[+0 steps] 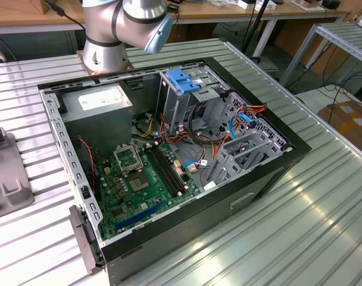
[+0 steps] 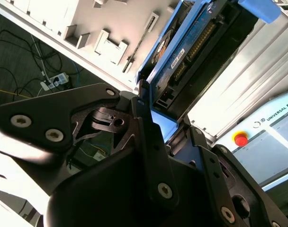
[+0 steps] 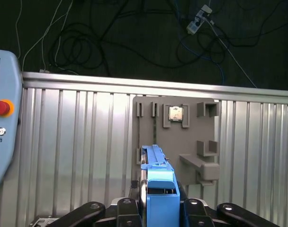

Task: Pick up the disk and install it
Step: 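Pick up the disk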

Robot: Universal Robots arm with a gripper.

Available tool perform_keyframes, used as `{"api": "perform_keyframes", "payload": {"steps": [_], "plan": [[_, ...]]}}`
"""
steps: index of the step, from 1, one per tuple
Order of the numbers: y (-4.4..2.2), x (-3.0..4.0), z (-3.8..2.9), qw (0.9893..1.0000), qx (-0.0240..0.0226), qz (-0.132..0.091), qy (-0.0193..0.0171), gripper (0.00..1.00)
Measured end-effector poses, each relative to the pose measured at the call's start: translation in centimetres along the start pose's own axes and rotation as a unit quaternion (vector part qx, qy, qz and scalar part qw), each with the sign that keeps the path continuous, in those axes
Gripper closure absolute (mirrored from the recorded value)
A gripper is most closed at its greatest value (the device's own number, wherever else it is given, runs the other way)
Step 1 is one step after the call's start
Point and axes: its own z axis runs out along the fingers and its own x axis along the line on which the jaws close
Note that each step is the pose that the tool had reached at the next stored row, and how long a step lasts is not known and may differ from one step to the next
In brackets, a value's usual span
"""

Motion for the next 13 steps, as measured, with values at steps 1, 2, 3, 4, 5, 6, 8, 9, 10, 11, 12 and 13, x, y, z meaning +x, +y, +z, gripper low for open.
{"api": "perform_keyframes", "payload": {"steps": [1,2,3,4,5,6,8,9,10,11,12,13], "plan": [[-0.06,0.03,0.0,1.0,0.0001,0.0,0.0,0.63],[-0.12,0.05,-0.01,1.0,0.0,0.0,0.0,0.63],[-0.18,0.07,-0.01,1.0,0.0,0.0,0.0,0.63],[-0.24,0.09,-0.02,1.0,0.0,0.0,0.0,0.63],[-0.29,0.12,-0.02,1.0,0.0,0.0,0.0,0.63],[-0.35,0.14,-0.03,1.0,0.0,0.0,0.0,0.63],[-0.53,0.21,-0.04,1.0,0.0,0.0,0.0,0.63],[-0.58,0.23,-0.05,1.0,0.0,0.0,0.0,0.63],[-0.66,0.26,-0.06,1.0,0.0,0.0,0.0,0.63],[-0.71,0.29,-0.06,1.0,0.0,0.0,0.0,0.63],[-0.78,0.32,-0.07,1.0,0.0,0.0,0.0,0.63],[-0.82,0.34,-0.07,1.0,0.0,0.0,0.0,0.63]]}}
